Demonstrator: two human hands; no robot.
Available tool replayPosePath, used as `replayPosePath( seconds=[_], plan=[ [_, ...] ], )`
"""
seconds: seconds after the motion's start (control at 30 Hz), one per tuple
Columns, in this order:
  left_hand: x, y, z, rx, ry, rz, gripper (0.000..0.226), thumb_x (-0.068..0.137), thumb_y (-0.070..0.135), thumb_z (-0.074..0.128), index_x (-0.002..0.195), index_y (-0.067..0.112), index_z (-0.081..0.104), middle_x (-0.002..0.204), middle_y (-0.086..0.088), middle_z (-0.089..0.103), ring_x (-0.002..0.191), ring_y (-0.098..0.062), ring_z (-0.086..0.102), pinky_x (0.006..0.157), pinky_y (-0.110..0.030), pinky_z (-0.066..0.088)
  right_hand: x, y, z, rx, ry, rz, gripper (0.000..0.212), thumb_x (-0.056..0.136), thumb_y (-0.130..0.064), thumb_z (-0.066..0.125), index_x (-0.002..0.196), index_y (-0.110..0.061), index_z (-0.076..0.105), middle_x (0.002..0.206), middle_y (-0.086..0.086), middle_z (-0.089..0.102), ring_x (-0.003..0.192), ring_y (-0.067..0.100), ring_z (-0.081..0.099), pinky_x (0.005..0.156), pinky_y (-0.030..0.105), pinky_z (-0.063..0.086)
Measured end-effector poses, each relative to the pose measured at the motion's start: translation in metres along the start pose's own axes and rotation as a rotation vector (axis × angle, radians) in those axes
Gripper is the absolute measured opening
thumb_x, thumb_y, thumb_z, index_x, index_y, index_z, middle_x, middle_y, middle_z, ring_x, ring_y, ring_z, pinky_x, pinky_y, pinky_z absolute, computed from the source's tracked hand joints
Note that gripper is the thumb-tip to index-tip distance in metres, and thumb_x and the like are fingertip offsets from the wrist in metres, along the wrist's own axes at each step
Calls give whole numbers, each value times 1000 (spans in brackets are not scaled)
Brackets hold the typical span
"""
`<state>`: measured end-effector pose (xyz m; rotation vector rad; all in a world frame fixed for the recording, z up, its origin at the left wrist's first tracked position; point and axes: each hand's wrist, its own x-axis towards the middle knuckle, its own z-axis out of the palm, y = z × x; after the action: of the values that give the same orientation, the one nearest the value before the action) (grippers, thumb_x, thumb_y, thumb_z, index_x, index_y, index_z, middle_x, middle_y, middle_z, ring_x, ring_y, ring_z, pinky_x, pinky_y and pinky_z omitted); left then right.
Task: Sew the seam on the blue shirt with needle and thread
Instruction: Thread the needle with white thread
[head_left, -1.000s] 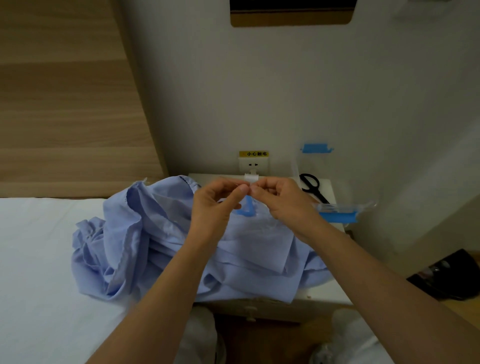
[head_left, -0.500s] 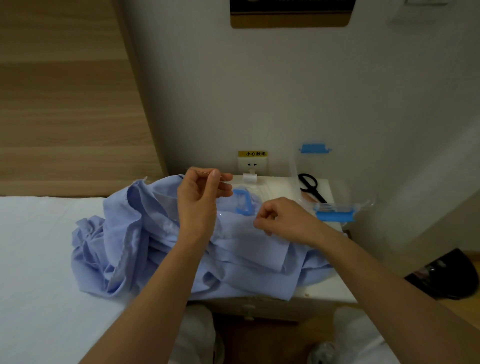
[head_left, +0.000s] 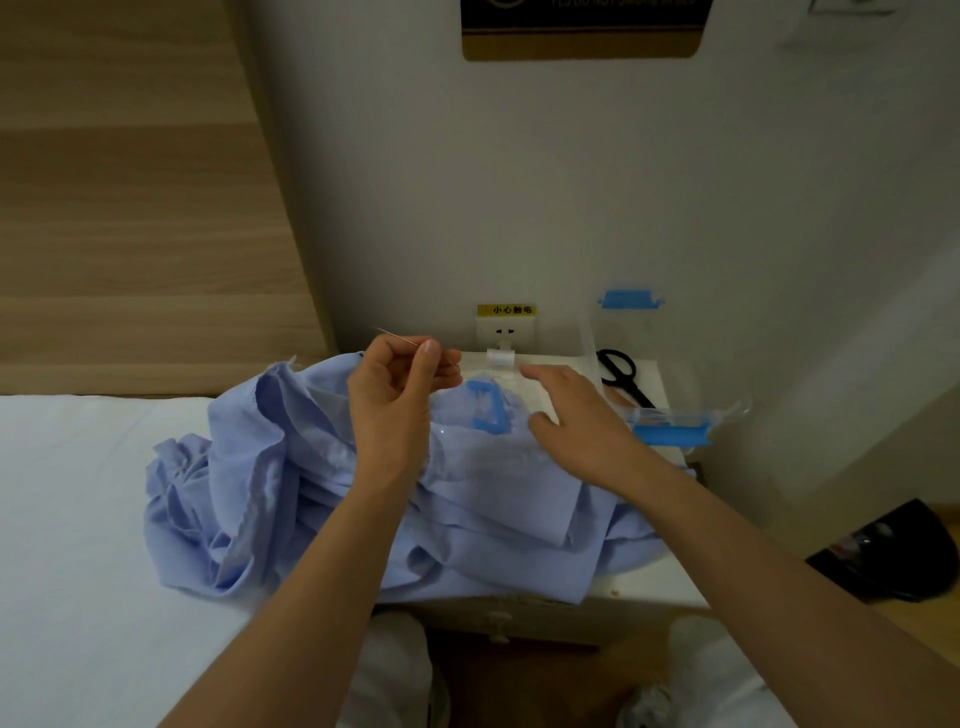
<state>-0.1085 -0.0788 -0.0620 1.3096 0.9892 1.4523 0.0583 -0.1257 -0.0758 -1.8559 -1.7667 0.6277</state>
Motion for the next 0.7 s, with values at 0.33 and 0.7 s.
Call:
replayPosePath(
  seconds=[0.33,0.7],
  plan=[
    [-5,0,2,59,-57,20,7,95,7,55,94,2,59,82,-8,70,75,-13,70,69,-18,53,4,-37,2,908,-57,158,23,99,-16,52,119,-5,51,105,15,68,67,17,67,56,24,53],
    [-2,1,1,43,-19,27,6,95,7,56,91,3,59,81,-9,70,72,-12,69,67,-18,53,9,-10,2,226,-129,146,18,90,-15,62,92,3,66,65,7,55,59,12,49,51,14,38]
  ],
)
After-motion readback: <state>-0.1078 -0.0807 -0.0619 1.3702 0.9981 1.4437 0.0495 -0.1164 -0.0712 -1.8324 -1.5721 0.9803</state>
